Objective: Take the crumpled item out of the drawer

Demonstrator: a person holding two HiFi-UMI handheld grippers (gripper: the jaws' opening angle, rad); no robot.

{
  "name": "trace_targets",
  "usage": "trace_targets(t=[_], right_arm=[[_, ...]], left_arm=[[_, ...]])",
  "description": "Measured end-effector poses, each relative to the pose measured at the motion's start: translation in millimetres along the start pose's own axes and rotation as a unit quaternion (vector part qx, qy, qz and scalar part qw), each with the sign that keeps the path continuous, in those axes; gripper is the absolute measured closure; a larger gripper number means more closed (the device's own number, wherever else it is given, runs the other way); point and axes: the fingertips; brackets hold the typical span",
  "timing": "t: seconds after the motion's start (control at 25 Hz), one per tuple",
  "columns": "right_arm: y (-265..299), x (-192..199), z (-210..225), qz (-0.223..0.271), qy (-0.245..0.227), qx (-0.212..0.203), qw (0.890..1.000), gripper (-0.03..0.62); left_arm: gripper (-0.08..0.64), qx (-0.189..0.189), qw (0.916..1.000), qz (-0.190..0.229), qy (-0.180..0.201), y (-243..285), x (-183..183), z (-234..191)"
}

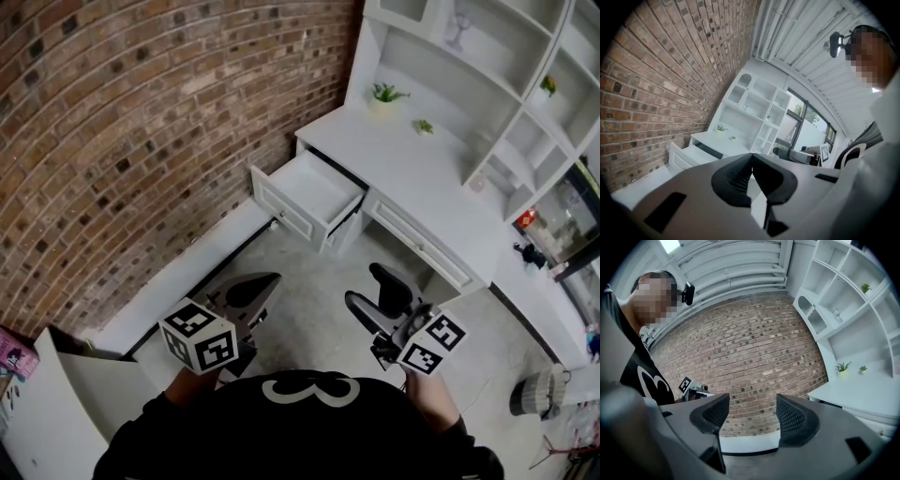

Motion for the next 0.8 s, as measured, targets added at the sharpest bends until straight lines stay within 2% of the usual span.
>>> trace_targets(t=[0.24,0.4,0.56,0.8], right_arm=[[21,13,11,0.000,0.015,-0.009,1.000,0.268],[31,15,27,0.013,0.048,-0.023,0.998,0.265],[49,22,51,0.007,0.052,-0.025,0.998,0.262],[93,26,106,0.009,0.062,-0.021,0.998,0.259]], left_arm=[[0.557,-0.026,0.9996,-0.009,0.000,-1,1,-24],[0.557,-0.028,0.9994,-0.020,0.002,11,5,-35],[0.557,-0.036,0.9989,-0.030,-0.001,26,6,-55],[0.557,-0.054,0.9979,-0.035,-0.005,63,-4,-108]])
Point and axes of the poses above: the fingertips, and each gripper's own axes: y forward along the fingers, z to its right, x out of its underside, and after that the axes turned 15 degrees about z, right-handed
